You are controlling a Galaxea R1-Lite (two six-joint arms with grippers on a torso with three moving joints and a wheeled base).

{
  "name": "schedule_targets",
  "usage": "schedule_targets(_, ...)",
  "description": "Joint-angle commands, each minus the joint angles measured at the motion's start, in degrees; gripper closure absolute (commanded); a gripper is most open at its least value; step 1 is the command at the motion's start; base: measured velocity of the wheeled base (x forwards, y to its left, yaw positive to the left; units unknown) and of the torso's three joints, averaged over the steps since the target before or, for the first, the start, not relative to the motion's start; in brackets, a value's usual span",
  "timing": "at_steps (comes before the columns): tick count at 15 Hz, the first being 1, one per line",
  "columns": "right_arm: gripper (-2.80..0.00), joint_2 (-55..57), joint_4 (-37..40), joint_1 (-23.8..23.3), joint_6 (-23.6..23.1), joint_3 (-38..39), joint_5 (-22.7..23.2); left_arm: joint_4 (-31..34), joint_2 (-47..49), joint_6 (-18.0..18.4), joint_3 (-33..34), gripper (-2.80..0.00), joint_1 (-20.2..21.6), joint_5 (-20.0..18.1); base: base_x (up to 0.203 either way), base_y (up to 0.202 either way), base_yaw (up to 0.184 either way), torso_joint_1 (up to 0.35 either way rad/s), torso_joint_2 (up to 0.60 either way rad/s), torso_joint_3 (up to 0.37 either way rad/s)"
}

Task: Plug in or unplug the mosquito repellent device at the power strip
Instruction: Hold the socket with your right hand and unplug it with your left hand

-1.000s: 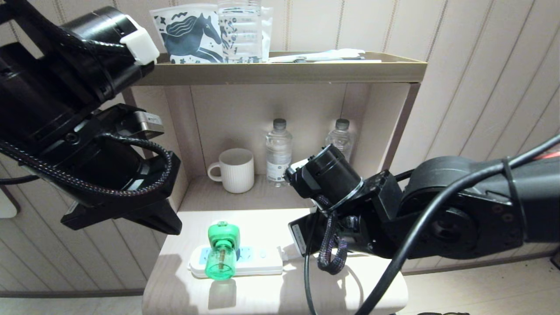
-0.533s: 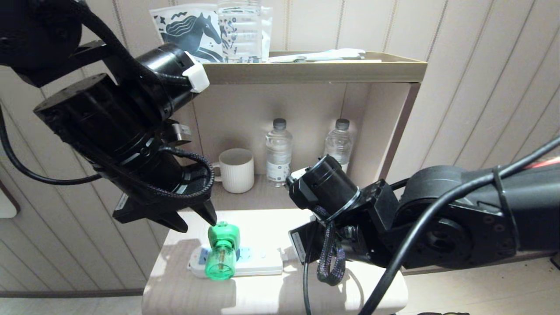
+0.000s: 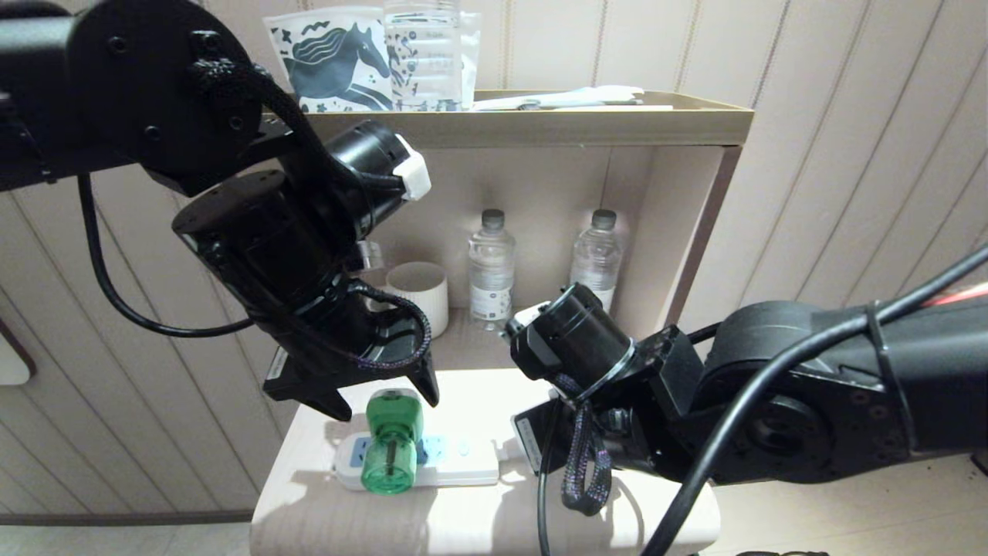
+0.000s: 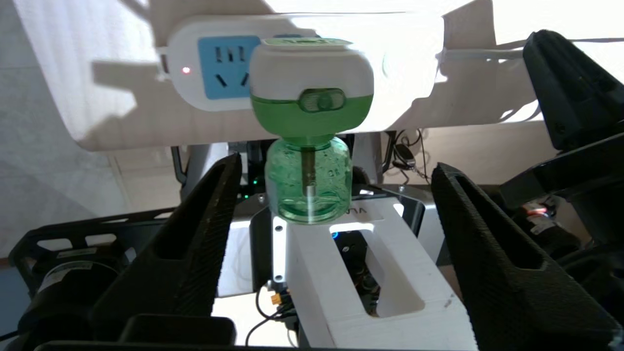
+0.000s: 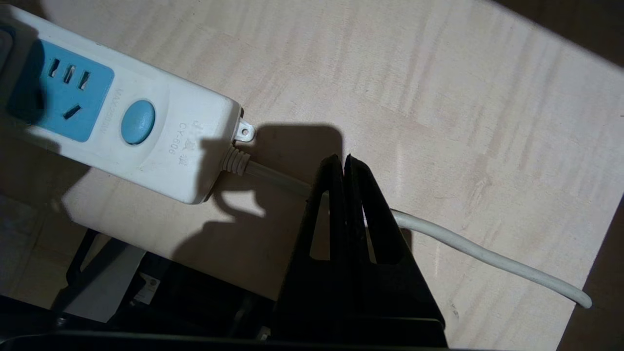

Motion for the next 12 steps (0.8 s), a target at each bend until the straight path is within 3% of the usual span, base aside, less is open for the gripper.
schedule_targets(1, 0.00, -0.35, 0.14, 0.03, 0.13, 0.18, -0.13, 0.16, 1.52, -0.36, 0.09, -2.80, -0.28, -0.03, 0.000, 0.000, 0.000, 0.000, 0.00, 0.000)
schedule_targets(12, 0.00, -0.17, 0.05, 0.38, 0.57, -0.52, -0.13, -0.89, 5.84, -0.53, 0.09, -2.80, 0.25, -0.12, 0.000, 0.000, 0.000, 0.000, 0.00, 0.000)
